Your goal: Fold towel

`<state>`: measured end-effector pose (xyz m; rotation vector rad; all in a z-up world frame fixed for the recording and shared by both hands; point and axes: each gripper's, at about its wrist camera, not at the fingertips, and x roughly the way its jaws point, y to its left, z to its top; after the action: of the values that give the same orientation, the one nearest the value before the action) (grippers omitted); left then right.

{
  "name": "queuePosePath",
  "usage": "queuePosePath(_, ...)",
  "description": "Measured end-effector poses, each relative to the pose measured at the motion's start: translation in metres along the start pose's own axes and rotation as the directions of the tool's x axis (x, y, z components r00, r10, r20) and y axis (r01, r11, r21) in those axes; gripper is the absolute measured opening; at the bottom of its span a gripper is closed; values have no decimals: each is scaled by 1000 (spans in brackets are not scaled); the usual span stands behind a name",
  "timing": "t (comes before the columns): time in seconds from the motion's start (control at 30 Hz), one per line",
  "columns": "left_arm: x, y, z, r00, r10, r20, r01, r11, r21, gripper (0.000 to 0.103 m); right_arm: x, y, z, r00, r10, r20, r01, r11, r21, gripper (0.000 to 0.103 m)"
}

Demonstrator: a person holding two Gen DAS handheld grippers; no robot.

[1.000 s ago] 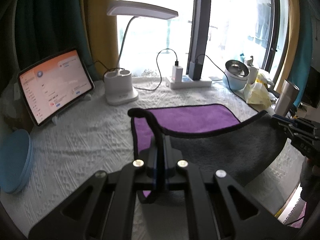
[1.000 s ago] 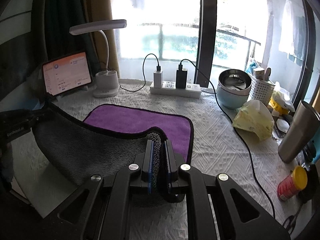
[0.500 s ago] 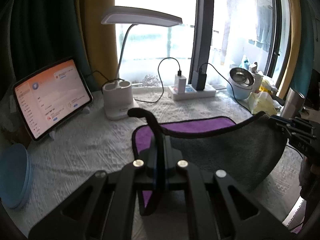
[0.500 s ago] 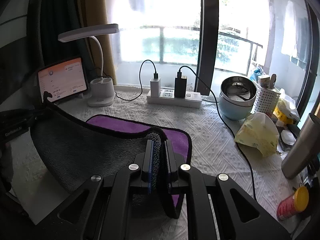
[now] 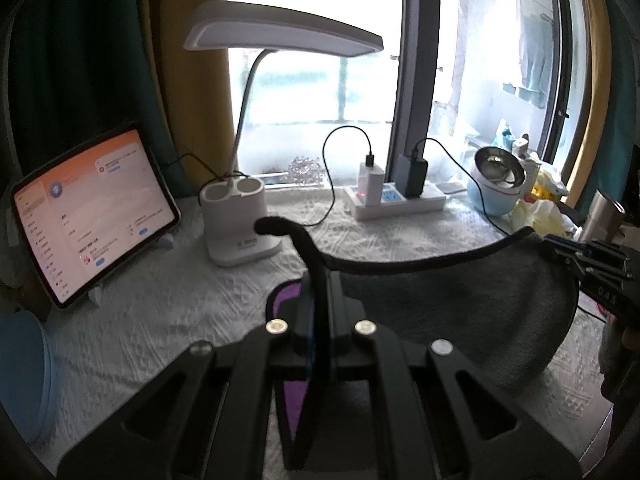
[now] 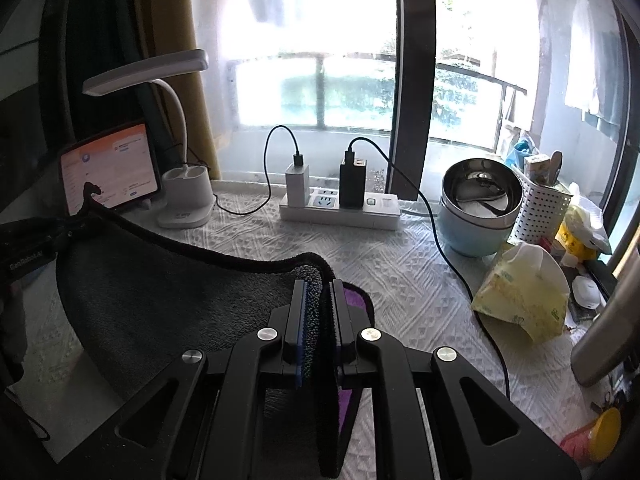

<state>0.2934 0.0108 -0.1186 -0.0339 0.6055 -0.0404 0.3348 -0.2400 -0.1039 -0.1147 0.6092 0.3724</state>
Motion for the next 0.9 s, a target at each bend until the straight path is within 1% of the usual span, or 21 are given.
queuePosePath(0.33,25,7,11,1000,11,10,-10,1000,-18,5,25,-6,10,1000,-4,-8,4,1000,3,11)
queuePosePath(0.53,45,12,15,1000,17,2,-17,999,-29,5,41,-10,16,1000,-8,-20,8,1000,3,11)
queuePosePath(0.67,60,14,15,1000,17,-16,-18,999,-35,5,53,-11,20,999,-7,-33,7,1000,-3,11)
queuePosePath(0.9,91,15,10,997,16,-73,-18,999,-28,5,77,-14,19,997,-8,-78,7,1000,-18,11)
